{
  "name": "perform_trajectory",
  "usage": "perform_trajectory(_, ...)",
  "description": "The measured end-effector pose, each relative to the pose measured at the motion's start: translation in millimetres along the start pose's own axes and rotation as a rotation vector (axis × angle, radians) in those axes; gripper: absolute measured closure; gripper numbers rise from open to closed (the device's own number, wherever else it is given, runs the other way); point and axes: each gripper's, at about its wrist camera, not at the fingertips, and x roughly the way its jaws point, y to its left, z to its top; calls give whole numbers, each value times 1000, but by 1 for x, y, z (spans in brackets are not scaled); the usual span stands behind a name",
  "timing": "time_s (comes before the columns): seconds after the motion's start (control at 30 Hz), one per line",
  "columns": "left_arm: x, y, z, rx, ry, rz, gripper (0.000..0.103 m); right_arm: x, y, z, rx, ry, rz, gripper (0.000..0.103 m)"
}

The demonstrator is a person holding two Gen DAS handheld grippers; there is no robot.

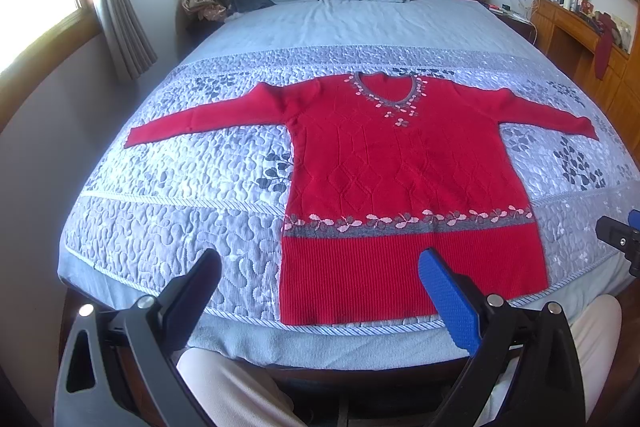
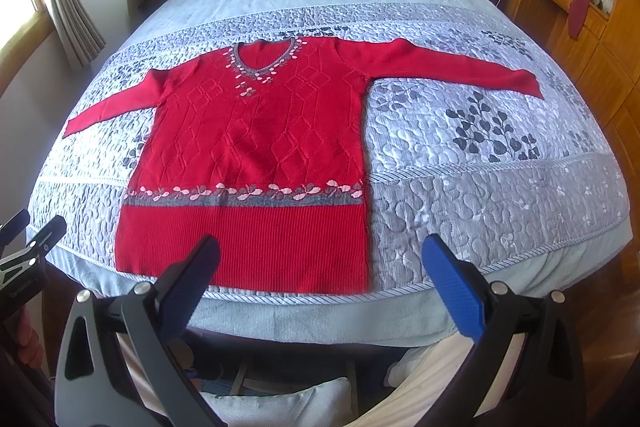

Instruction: Fold small clothes

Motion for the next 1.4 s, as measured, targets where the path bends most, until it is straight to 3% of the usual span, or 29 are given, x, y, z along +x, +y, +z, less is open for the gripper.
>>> perform_trajectory(1.1,21,-8,8,12,38,10,4,23,-7,7,-6,24,0,3)
perform_trajectory(1.3,47,-27,38,-8,64,-9,4,41,-40,38,10,35,16,3)
perform_trajectory(1.4,68,-51,69,-10,76,-21,4,53,-83,73,33,19,-36,3)
